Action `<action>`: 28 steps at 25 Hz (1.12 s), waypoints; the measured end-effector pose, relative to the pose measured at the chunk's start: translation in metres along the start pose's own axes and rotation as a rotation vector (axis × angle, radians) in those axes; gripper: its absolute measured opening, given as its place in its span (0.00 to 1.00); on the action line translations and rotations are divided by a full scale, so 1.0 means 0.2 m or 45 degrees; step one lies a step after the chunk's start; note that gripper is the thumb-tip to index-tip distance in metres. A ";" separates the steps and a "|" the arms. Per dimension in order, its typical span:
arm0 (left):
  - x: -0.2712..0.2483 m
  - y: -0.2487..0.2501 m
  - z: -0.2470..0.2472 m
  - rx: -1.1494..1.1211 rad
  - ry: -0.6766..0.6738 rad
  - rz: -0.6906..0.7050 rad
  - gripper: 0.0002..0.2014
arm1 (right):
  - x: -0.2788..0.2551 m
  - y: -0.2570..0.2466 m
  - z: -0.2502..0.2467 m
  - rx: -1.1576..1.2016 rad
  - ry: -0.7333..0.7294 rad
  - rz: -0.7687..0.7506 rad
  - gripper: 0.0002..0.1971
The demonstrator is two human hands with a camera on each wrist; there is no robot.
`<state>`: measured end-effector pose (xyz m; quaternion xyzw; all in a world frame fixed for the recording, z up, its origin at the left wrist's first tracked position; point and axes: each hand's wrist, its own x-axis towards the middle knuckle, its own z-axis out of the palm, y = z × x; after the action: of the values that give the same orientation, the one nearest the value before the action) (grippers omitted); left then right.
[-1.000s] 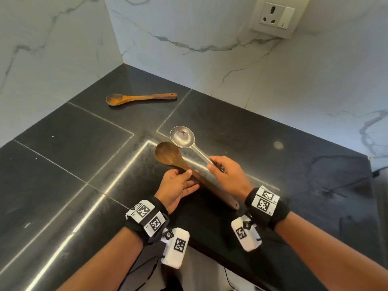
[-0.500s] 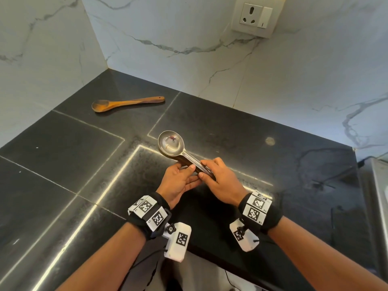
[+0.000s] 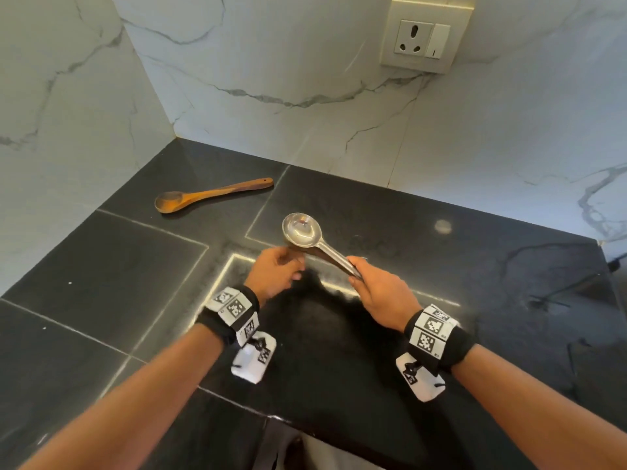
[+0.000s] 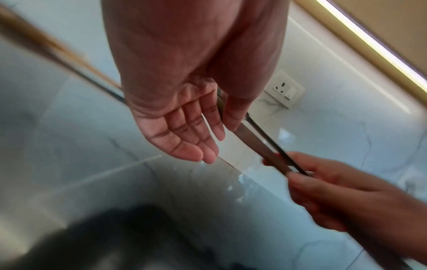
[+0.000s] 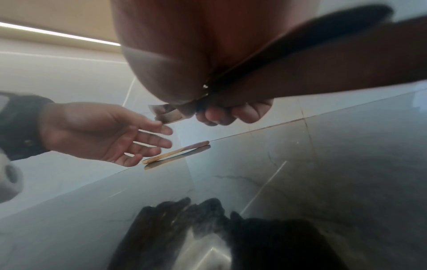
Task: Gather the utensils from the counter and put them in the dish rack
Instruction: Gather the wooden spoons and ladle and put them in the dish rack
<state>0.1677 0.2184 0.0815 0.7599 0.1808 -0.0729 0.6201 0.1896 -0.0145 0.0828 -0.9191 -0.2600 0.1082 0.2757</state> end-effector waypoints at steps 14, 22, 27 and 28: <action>0.97 0.11 -0.72 1.491 0.246 -0.008 0.16 | -0.04 0.10 -0.02 0.057 0.128 0.324 0.18; 0.22 -0.02 -0.10 1.522 -0.157 0.412 0.15 | 0.06 0.05 -0.08 -0.026 0.152 0.250 0.18; -0.13 -0.17 -0.06 1.437 -0.179 0.433 0.15 | 0.05 0.01 -0.08 -0.082 0.070 0.207 0.18; -0.18 -0.20 -0.08 1.429 -0.162 0.437 0.15 | 0.03 0.00 -0.07 -0.090 0.045 0.202 0.18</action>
<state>0.1186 0.2348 0.0610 0.9843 -0.0487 -0.1015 0.1358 0.1998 -0.0170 0.0948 -0.9477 -0.1850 0.1040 0.2382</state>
